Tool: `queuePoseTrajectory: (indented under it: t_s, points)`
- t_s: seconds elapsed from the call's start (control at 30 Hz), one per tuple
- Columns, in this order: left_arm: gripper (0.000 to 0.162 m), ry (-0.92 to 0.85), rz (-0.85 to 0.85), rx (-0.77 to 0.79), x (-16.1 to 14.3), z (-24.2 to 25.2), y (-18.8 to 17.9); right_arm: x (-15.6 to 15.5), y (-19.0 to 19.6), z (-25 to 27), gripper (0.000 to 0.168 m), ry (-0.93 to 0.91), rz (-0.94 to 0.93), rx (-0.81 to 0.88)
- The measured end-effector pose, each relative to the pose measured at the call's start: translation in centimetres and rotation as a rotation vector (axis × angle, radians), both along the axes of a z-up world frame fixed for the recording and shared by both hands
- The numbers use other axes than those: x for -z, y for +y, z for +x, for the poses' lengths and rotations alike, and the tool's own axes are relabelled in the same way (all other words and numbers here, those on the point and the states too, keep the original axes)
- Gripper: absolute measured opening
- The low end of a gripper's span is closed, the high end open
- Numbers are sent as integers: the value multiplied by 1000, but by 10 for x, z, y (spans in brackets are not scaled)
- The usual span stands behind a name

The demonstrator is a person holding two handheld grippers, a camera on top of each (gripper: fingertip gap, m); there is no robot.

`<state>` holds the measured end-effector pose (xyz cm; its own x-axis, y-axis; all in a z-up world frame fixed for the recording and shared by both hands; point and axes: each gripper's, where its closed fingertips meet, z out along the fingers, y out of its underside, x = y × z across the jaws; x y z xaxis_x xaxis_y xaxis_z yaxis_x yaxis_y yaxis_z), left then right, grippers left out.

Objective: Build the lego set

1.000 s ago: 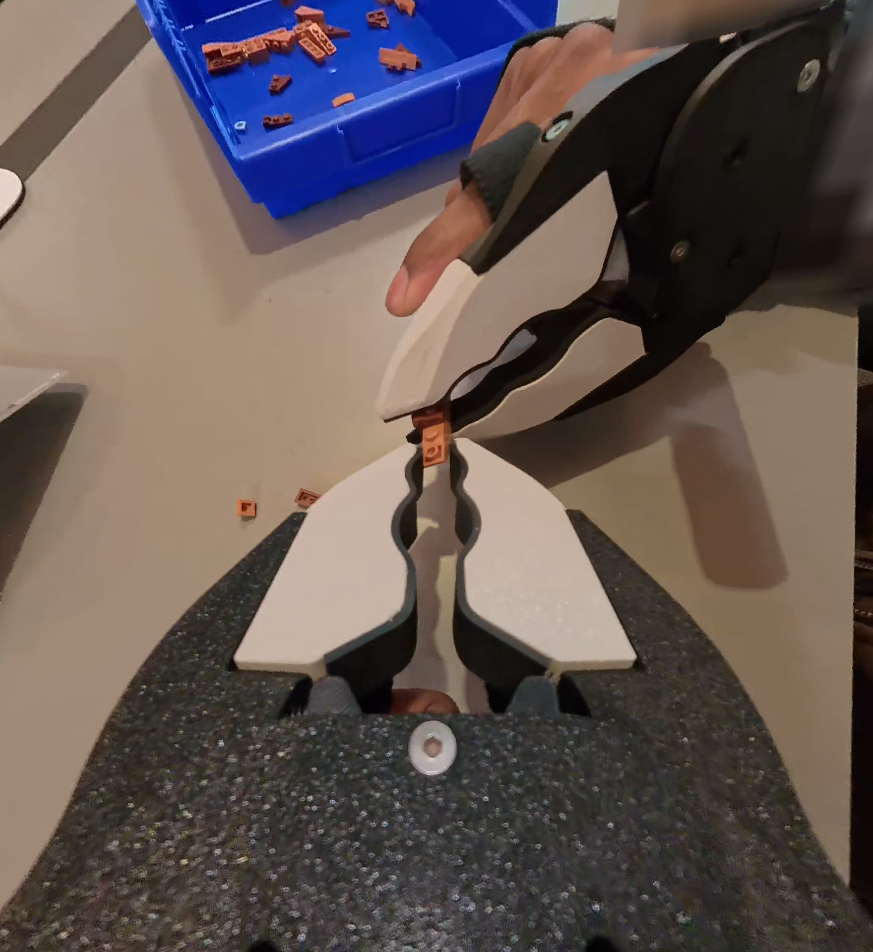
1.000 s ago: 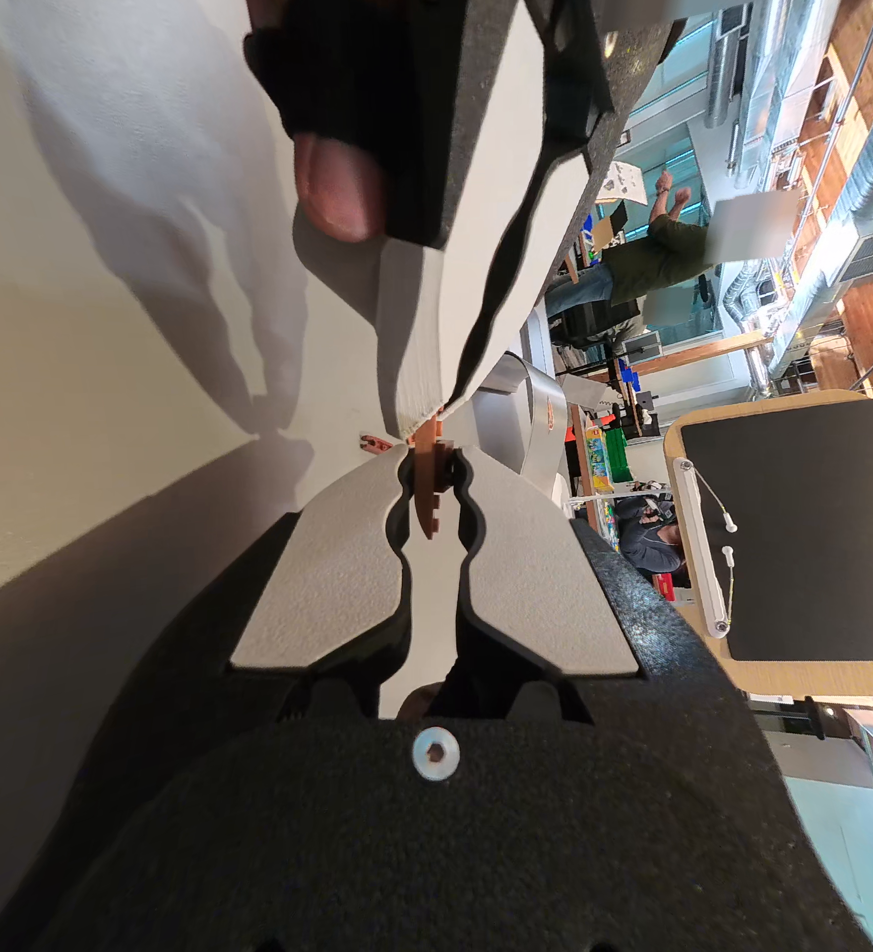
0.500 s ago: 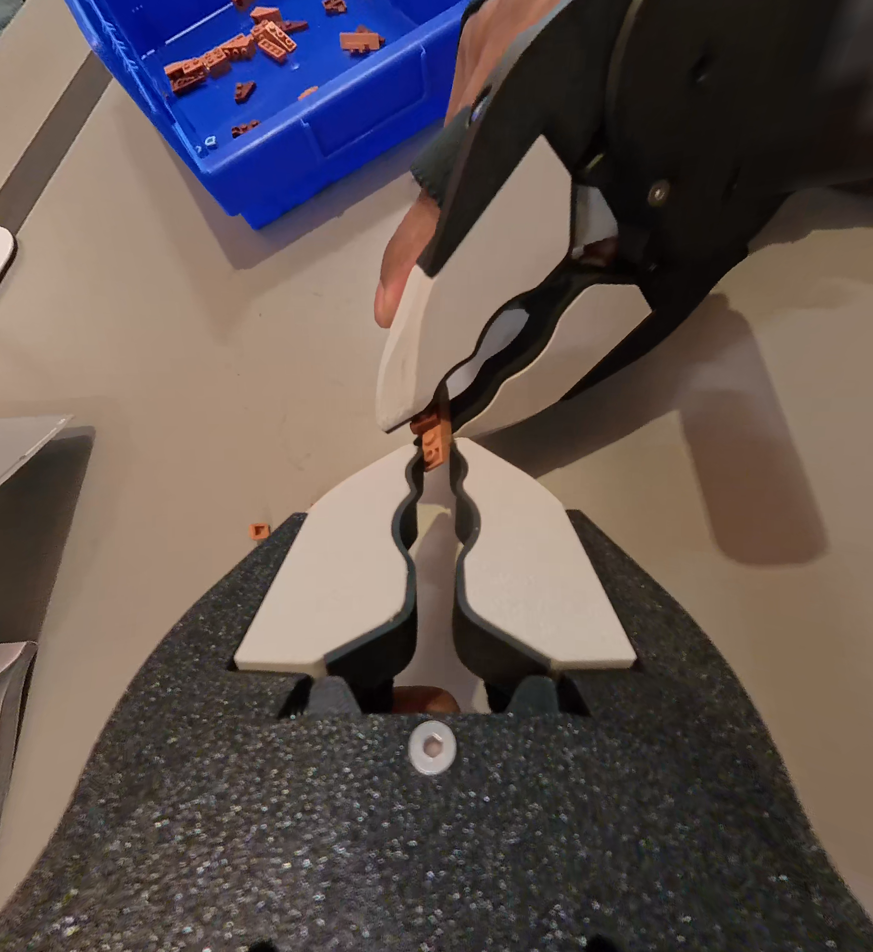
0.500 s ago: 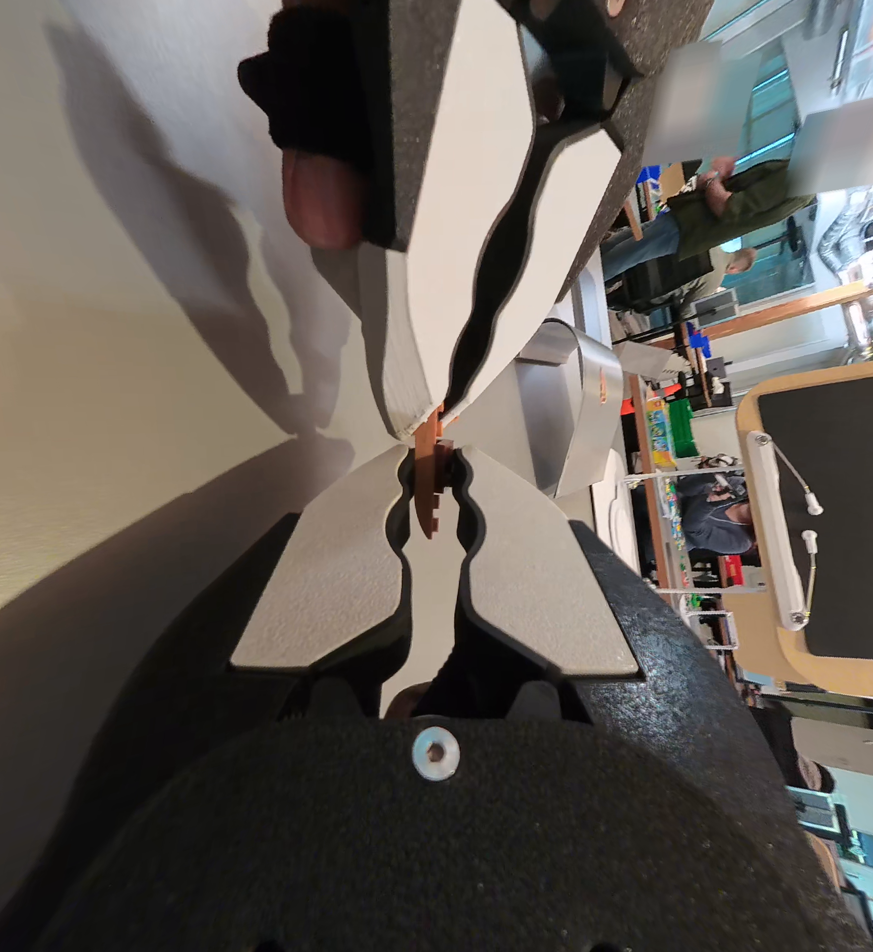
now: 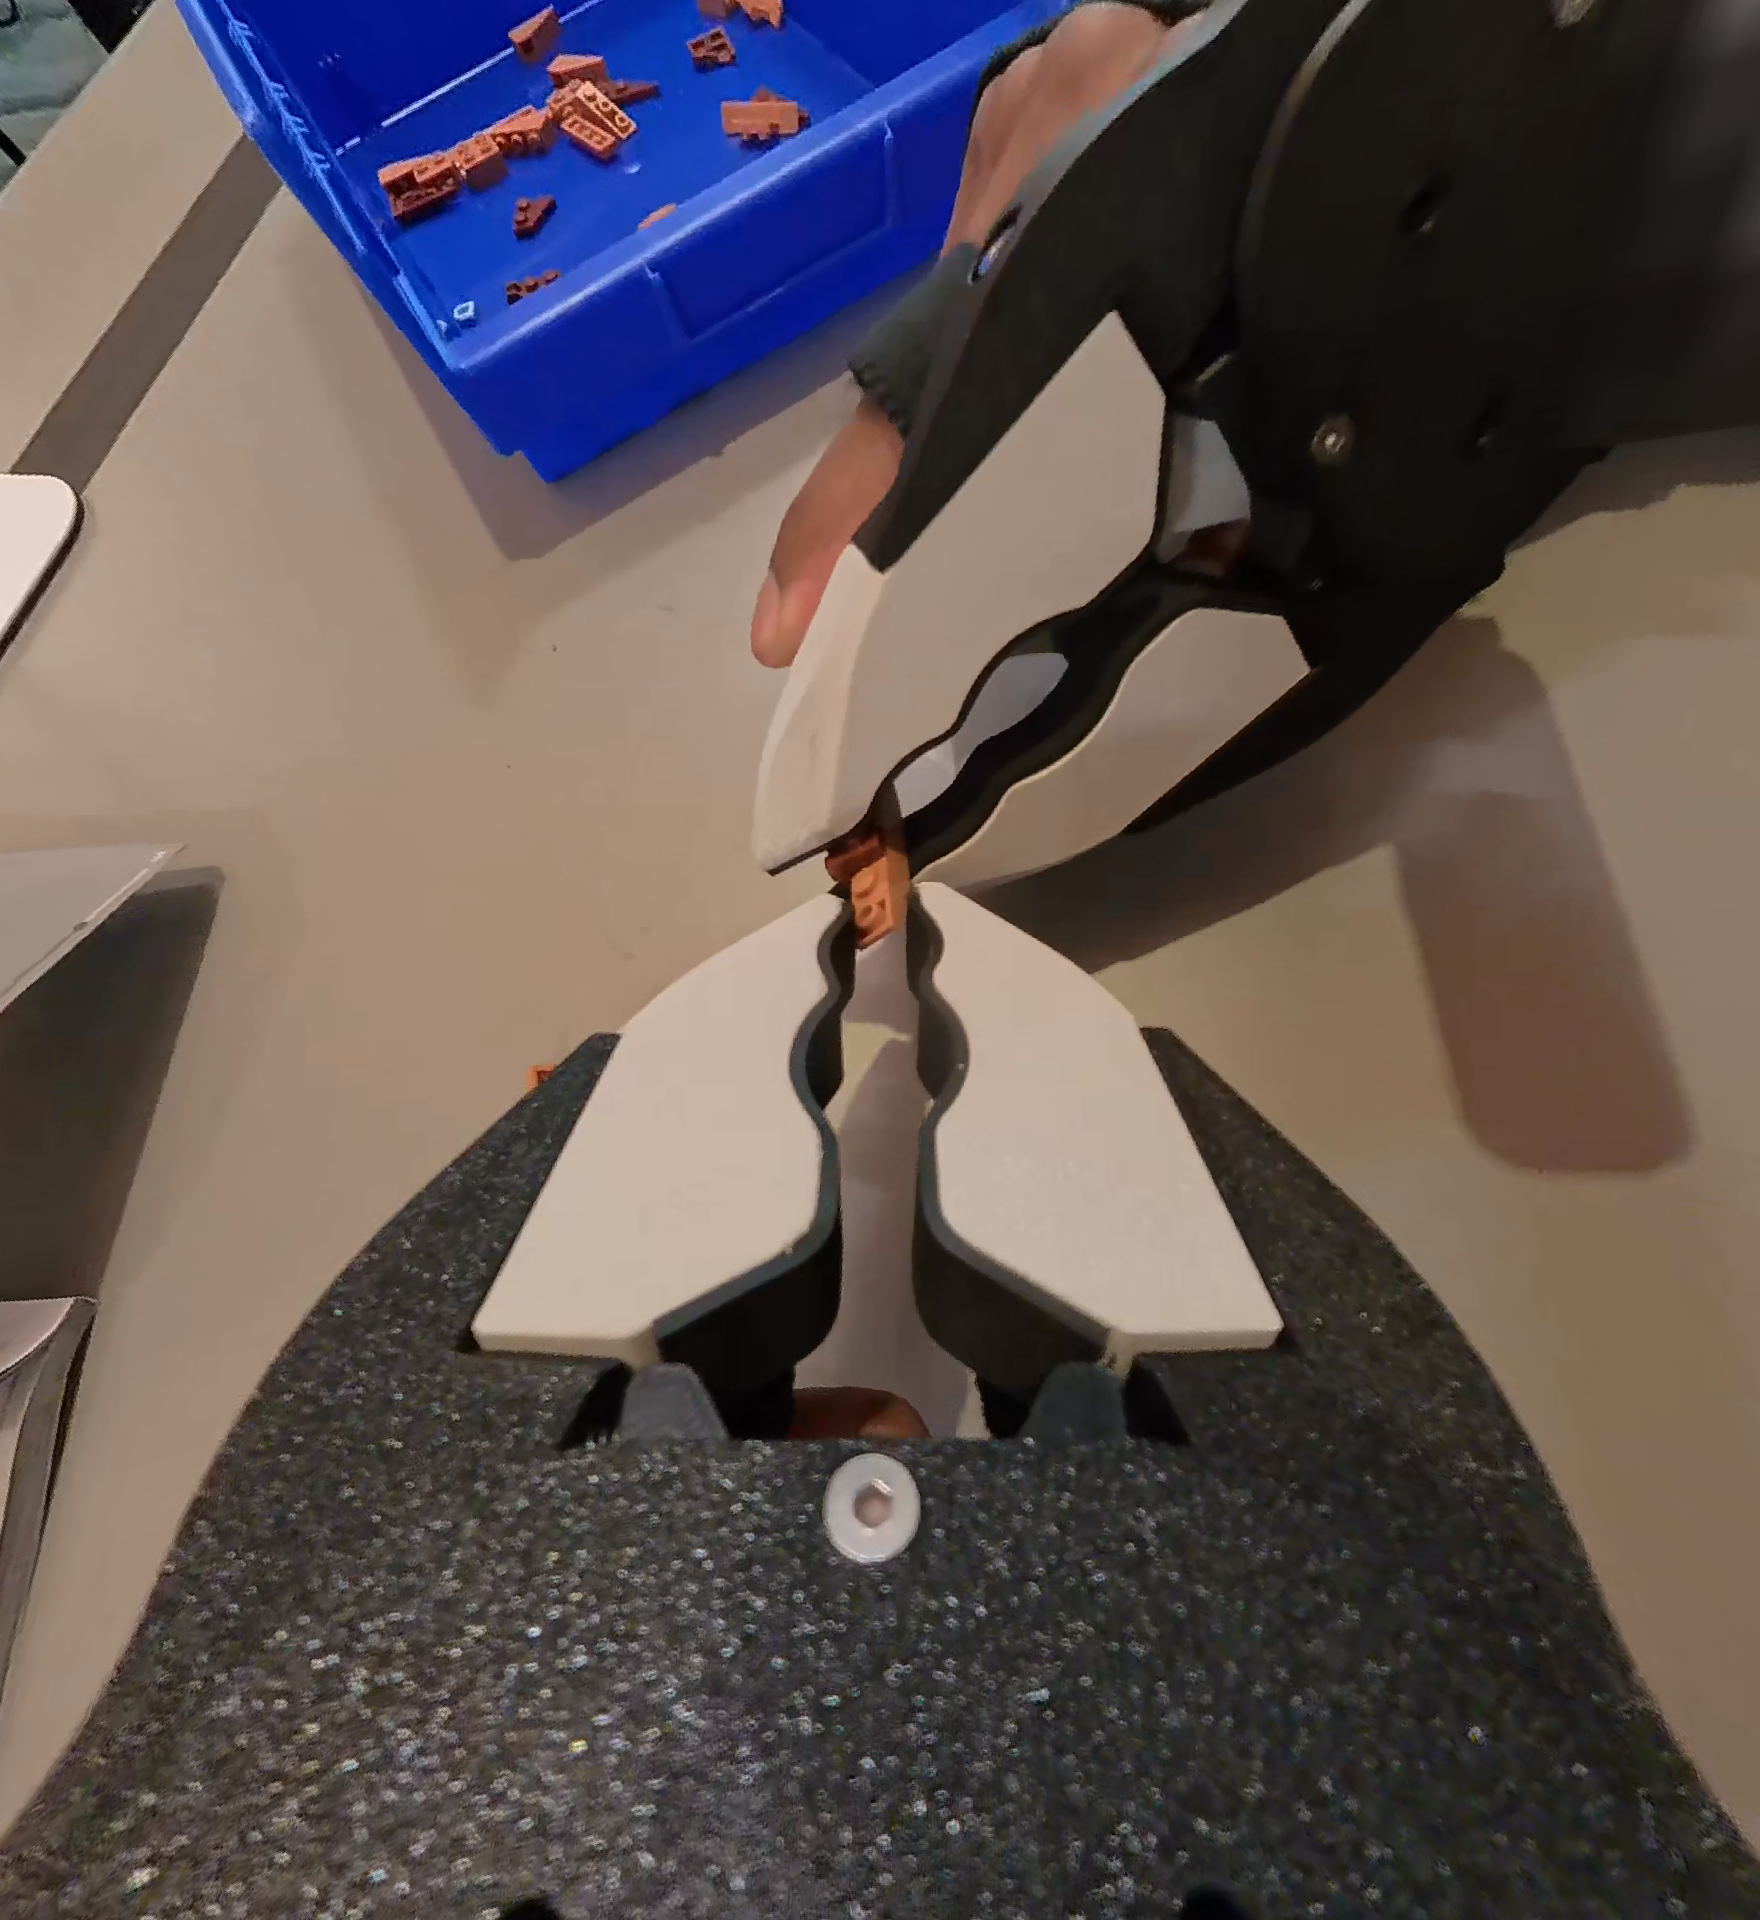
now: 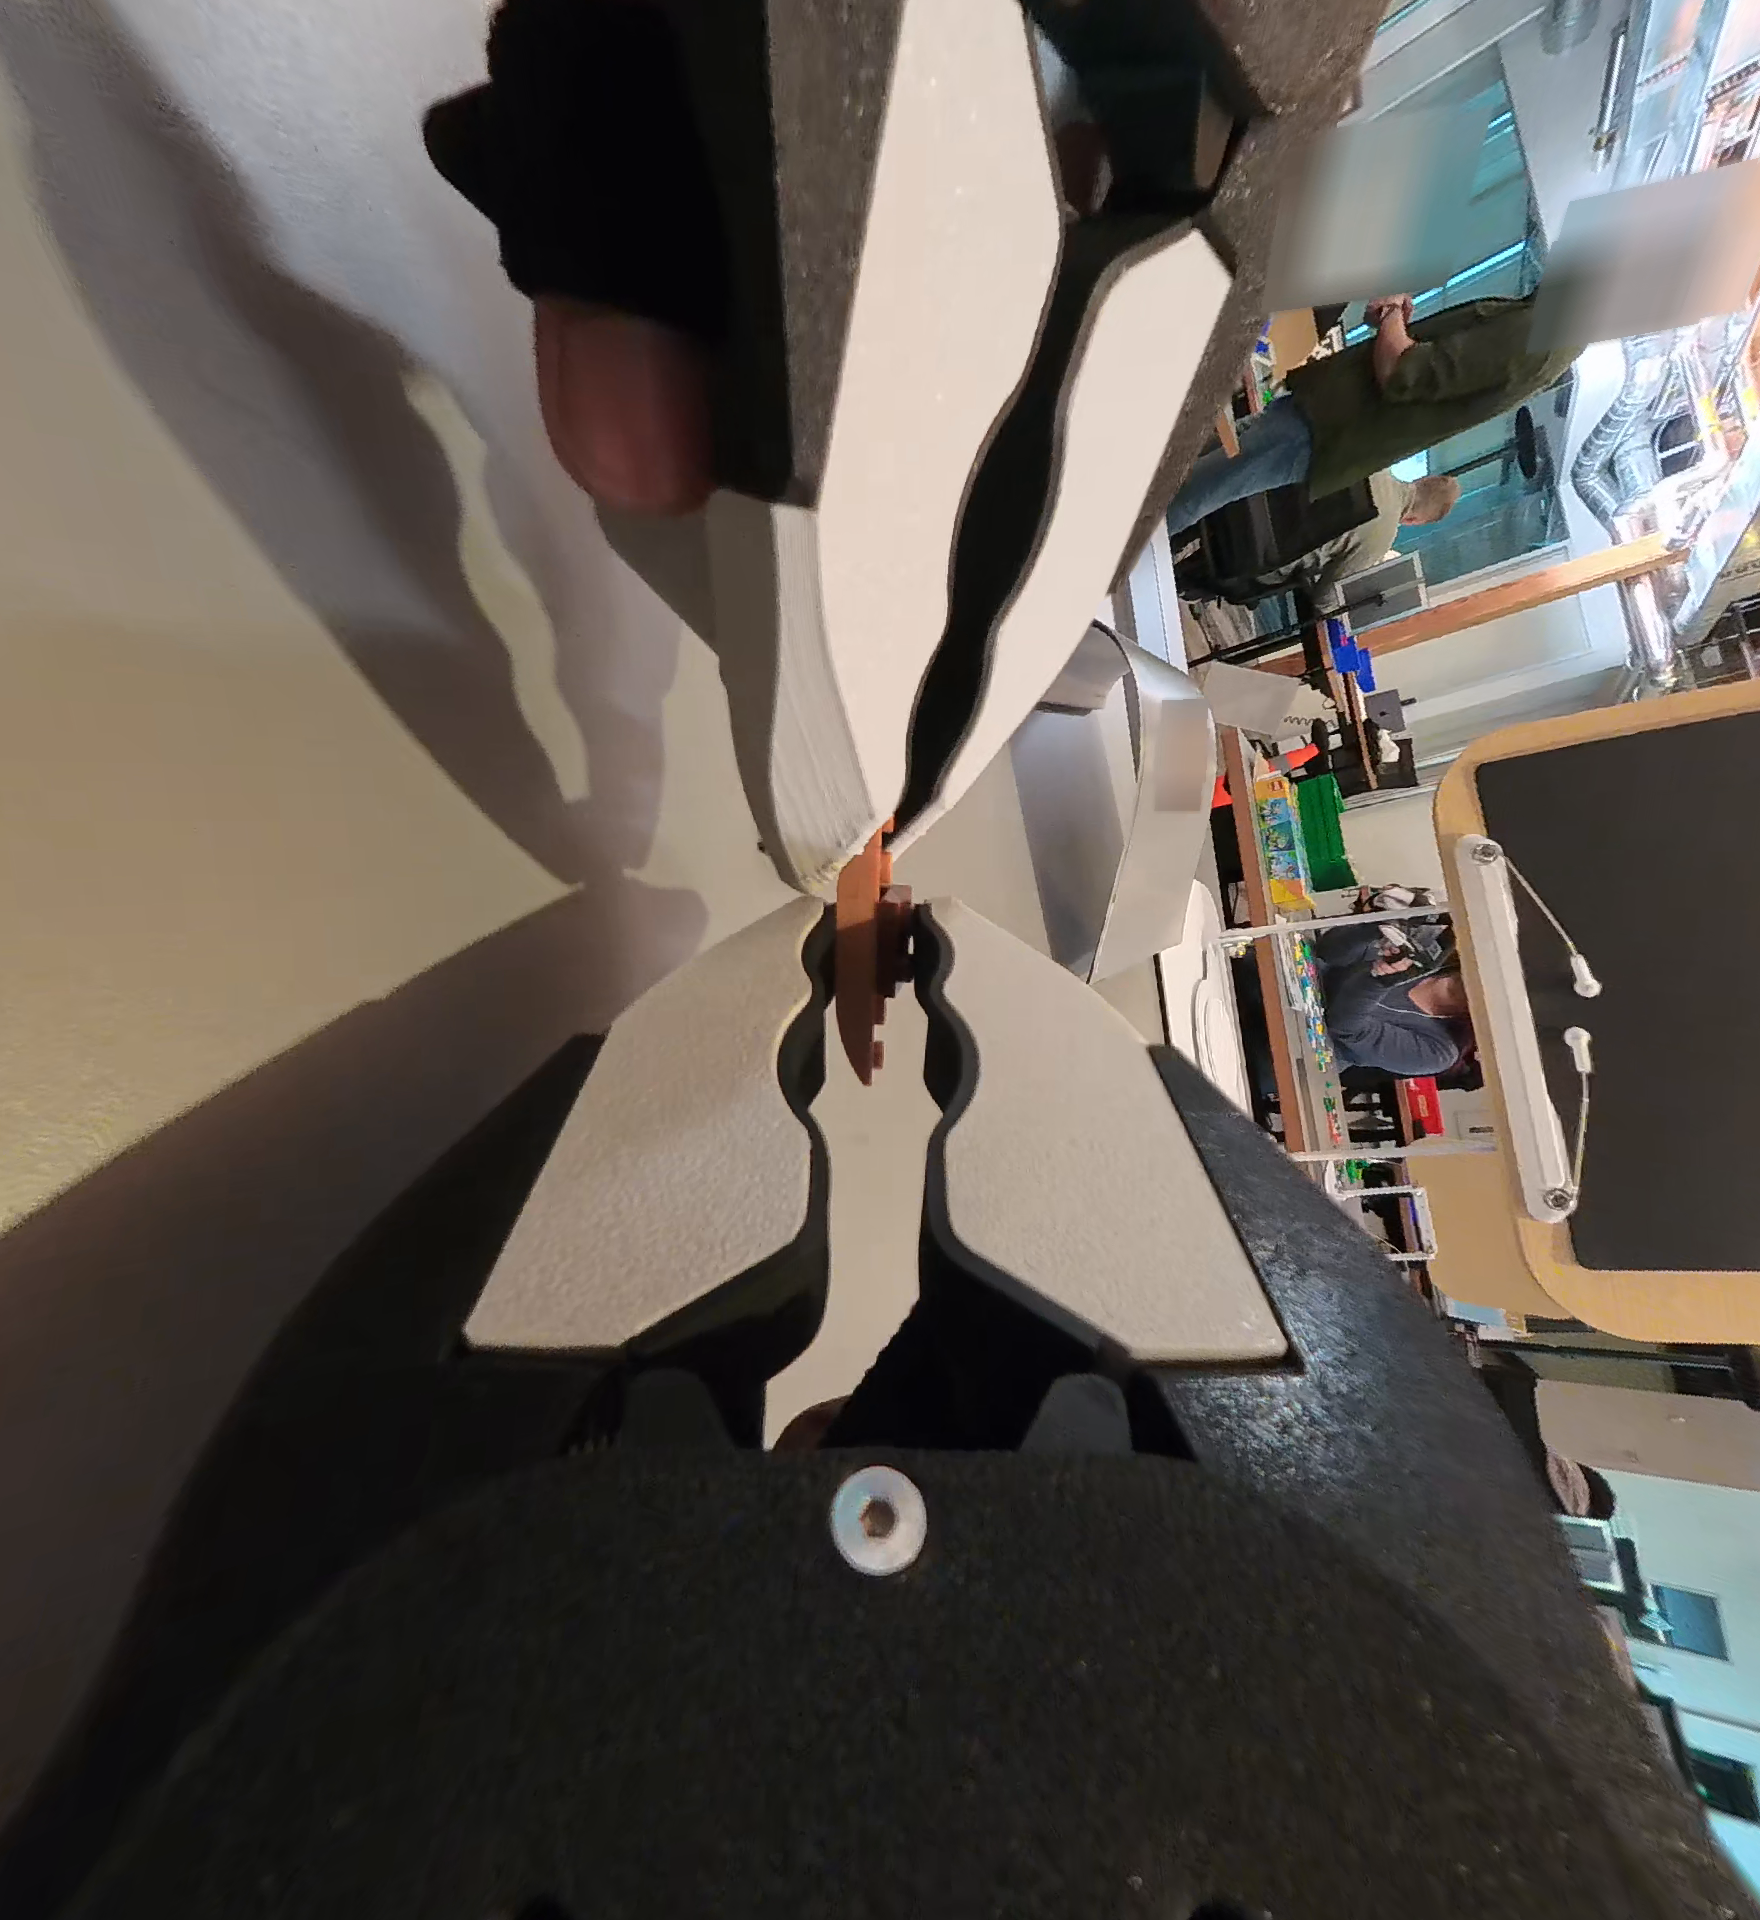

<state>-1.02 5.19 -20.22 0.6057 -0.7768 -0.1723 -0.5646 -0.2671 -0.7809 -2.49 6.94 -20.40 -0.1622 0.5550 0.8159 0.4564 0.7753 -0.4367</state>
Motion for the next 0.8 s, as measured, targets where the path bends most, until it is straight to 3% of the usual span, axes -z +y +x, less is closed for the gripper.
queuePoseTrajectory:
  t_s: [0.63,0.8]
  points:
    - [8,104,62,36,8,3,1,11,2,2,13,-90,27,34]
    - [9,63,75,6,3,3,4,4,6,3,13,-62,52,60]
